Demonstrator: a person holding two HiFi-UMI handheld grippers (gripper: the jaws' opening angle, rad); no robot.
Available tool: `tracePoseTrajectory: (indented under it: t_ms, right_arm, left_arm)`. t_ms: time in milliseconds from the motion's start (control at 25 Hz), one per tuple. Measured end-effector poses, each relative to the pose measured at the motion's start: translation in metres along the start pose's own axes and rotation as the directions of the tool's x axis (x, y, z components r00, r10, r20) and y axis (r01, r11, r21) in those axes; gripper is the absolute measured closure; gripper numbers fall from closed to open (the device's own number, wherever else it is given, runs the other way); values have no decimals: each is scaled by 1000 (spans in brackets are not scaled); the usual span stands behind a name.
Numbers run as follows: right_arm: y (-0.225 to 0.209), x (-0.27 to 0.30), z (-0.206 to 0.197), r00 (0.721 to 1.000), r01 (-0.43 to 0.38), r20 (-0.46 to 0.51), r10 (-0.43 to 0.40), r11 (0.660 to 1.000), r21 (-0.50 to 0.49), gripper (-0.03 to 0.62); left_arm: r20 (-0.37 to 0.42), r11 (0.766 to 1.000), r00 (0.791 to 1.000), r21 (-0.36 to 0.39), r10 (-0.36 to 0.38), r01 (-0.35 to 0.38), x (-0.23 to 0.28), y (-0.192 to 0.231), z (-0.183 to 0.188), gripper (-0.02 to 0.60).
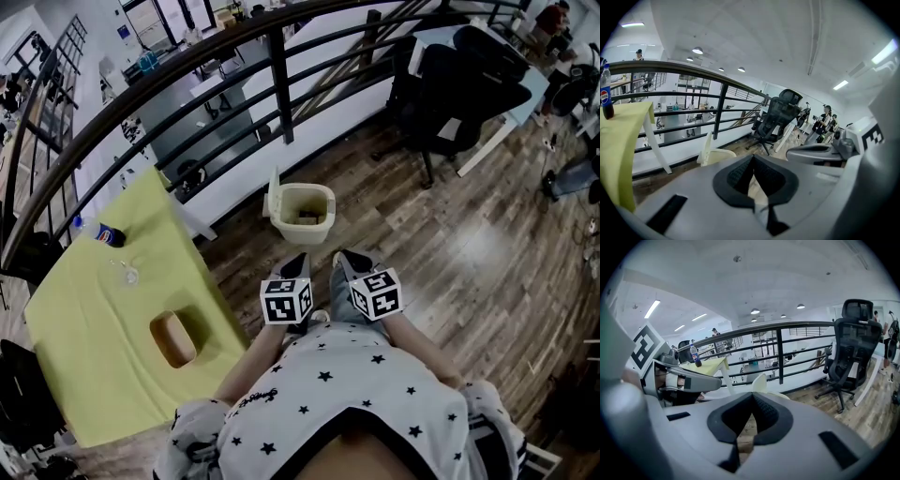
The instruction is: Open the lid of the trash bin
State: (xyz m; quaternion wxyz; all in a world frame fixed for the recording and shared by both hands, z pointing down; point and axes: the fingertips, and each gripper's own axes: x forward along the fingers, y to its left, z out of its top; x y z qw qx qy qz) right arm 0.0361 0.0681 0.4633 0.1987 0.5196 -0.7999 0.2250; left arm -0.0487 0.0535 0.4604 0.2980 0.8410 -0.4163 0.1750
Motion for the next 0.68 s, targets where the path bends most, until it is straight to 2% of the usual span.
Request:
tracePoseTrajectory:
  t_ms: [680]
  right_arm:
    - [1, -1, -5, 1000, 16, 6, -16, 999, 34, 600]
  left_arm:
    - [-15, 1000, 1000, -9, -7, 7, -2, 3, -4, 571]
